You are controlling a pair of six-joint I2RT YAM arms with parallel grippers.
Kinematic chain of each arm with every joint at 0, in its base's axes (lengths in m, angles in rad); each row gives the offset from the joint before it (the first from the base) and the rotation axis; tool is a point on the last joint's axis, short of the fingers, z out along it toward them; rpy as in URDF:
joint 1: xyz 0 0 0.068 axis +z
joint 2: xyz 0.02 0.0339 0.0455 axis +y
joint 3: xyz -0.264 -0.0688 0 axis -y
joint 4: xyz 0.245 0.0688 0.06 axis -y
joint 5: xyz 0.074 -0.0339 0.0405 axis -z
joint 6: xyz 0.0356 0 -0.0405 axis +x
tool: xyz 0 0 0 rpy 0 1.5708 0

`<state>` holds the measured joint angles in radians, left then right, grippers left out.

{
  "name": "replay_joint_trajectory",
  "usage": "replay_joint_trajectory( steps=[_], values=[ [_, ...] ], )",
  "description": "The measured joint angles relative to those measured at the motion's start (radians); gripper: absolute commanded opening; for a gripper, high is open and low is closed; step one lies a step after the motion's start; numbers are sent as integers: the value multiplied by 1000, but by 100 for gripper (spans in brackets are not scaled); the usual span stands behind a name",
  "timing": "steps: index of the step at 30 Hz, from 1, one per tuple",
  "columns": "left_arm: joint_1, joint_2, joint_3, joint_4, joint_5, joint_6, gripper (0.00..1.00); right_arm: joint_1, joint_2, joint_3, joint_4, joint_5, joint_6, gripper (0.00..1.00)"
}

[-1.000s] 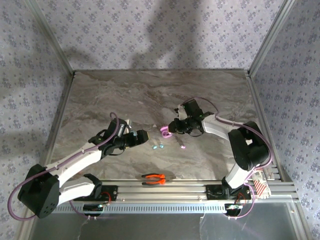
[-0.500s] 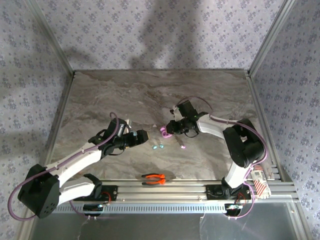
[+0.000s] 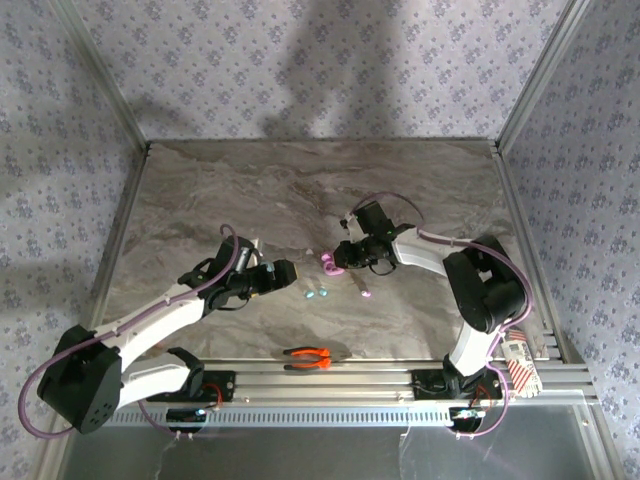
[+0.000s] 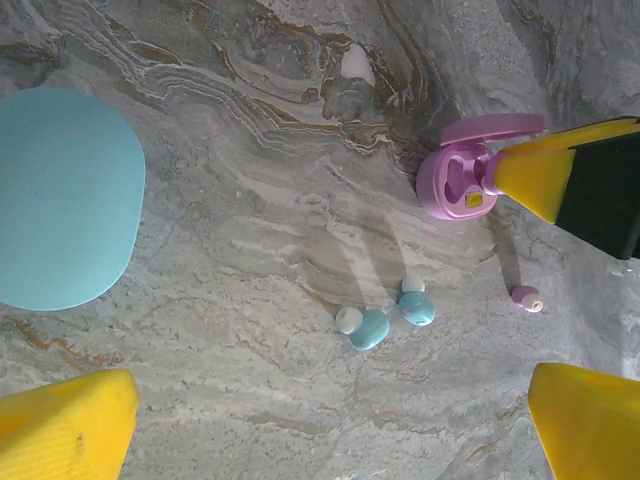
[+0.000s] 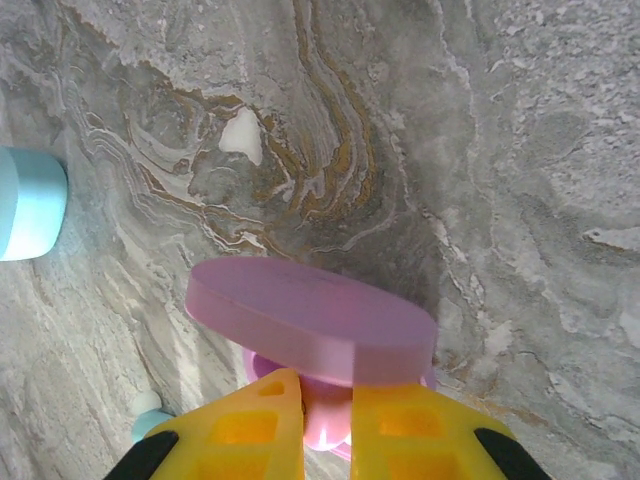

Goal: Insert the wireless bluetooth earbuds into the charging case

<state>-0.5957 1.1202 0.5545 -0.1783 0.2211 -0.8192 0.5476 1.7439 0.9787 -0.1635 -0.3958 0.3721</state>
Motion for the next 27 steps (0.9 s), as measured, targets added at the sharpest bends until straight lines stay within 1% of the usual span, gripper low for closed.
replay_joint_trajectory(
  steps=[17,27],
  values=[
    [0,6,0,13,4,0,100,1,5,-8,3,11,0,15],
    [0,8,0,18,4,0,100,11,4,-8,3,31,0,23]
  ],
)
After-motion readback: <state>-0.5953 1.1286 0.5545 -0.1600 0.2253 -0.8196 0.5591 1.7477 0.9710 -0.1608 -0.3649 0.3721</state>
